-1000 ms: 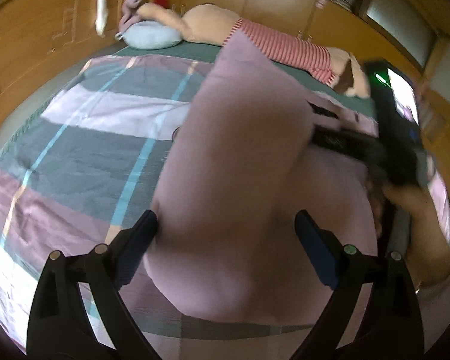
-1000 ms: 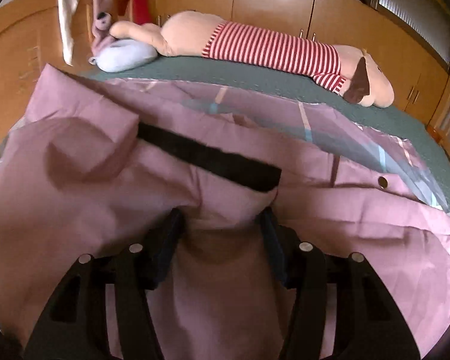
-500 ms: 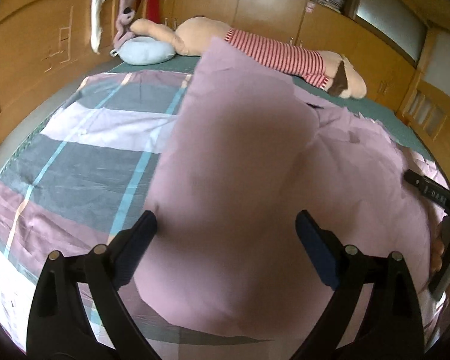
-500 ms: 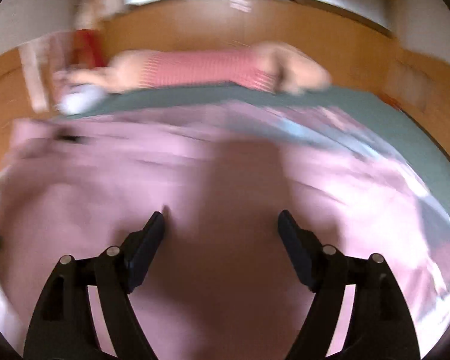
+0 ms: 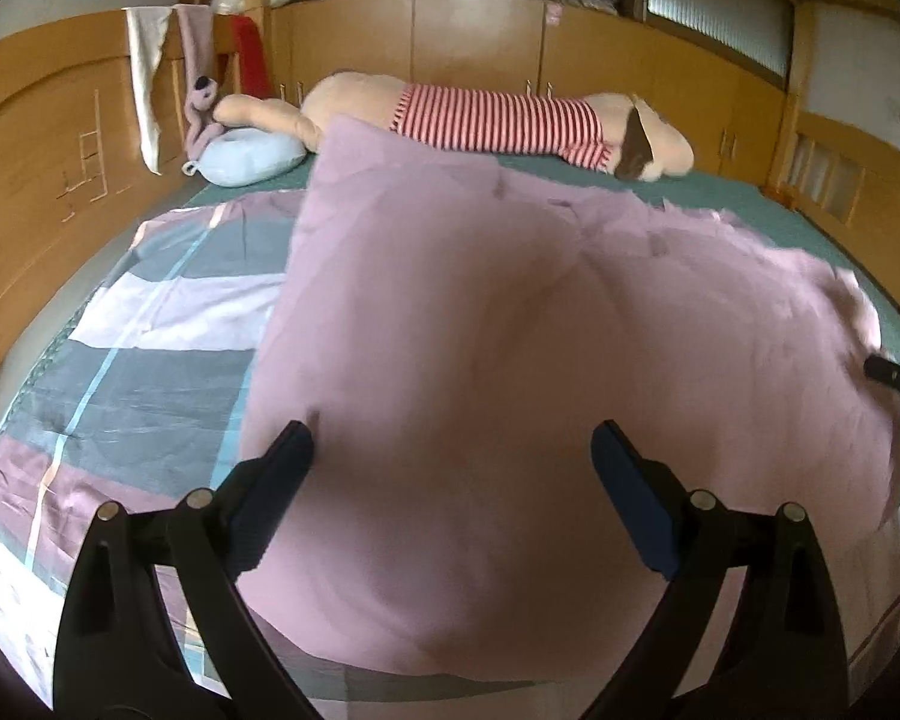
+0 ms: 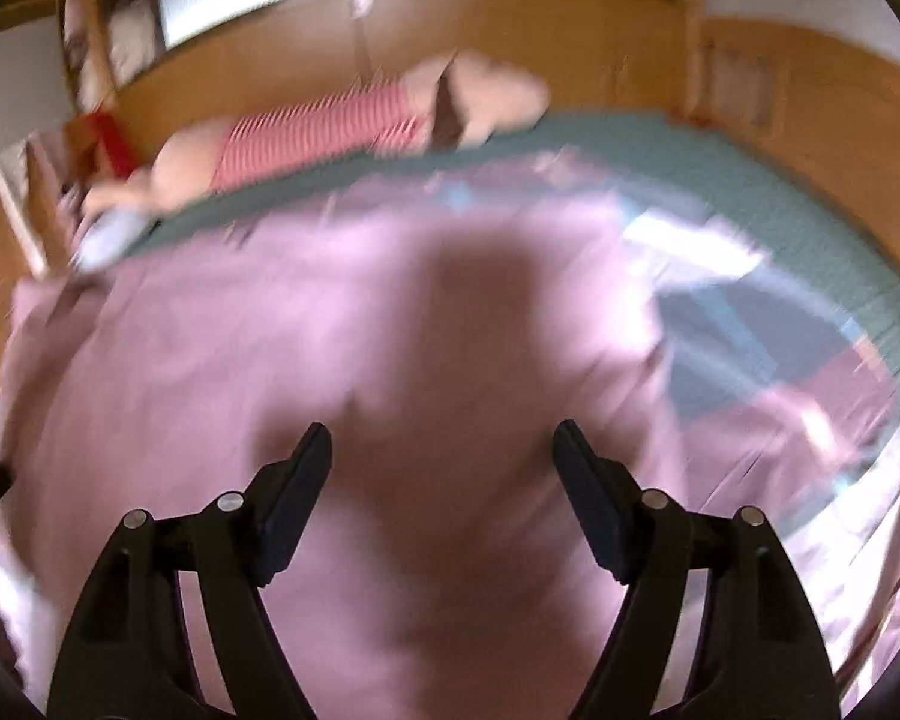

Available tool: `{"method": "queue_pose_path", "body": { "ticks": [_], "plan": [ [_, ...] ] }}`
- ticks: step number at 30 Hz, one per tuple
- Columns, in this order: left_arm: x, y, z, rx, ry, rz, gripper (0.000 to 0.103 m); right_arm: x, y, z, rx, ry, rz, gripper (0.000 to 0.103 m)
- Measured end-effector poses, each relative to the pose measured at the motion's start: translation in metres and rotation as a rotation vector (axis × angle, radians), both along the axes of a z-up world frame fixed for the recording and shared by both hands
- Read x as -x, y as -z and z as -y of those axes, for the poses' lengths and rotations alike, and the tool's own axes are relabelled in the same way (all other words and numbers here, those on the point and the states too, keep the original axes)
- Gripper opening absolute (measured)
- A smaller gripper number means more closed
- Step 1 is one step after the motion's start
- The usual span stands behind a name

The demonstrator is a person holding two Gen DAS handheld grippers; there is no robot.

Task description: Fold large clothes

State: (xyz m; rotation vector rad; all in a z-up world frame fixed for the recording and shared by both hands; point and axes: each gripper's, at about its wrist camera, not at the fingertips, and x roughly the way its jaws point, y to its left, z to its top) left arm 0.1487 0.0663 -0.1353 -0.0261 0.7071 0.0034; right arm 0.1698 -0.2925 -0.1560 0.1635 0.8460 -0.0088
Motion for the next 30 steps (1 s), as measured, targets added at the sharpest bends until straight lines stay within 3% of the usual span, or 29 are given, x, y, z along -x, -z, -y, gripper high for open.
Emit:
{"method": "queue_pose_path", "body": {
  "ticks": [4, 7, 10, 13, 16, 20, 24, 30],
  "plan": [
    [-0.007, 0.013, -0.002, -0.008, -0.019, -0.060, 0.098, -0.004, 0.010, 0.006, 0.100, 0.038, -0.061, 0.082],
    [-0.008, 0.013, -0.002, -0.015, -0.024, -0.066, 0.098, -0.005, 0.012, 0.026, 0.097, 0.131, -0.078, 0.083],
    [-0.004, 0.010, -0.001, -0.018, -0.023, -0.046, 0.098, 0.011, -0.002, 0.035, 0.067, 0.178, -0.020, 0.083],
    [0.002, 0.003, 0.001, 0.012, 0.014, -0.011, 0.098, 0.025, -0.017, 0.023, 0.037, 0.099, 0.060, 0.083],
    [0.007, -0.001, 0.010, 0.003, 0.054, 0.014, 0.098, 0.040, -0.028, -0.009, 0.032, -0.056, 0.124, 0.084],
    [0.004, 0.008, 0.020, -0.015, 0.075, -0.013, 0.098, 0.043, -0.012, -0.050, 0.115, -0.190, 0.070, 0.084],
    [0.001, 0.015, 0.022, -0.031, 0.074, -0.033, 0.099, 0.034, 0.017, -0.070, 0.259, -0.226, -0.023, 0.087],
    [0.000, 0.015, 0.020, -0.015, 0.071, -0.037, 0.099, 0.040, -0.003, -0.067, 0.193, -0.232, 0.060, 0.088]
  ]
}}
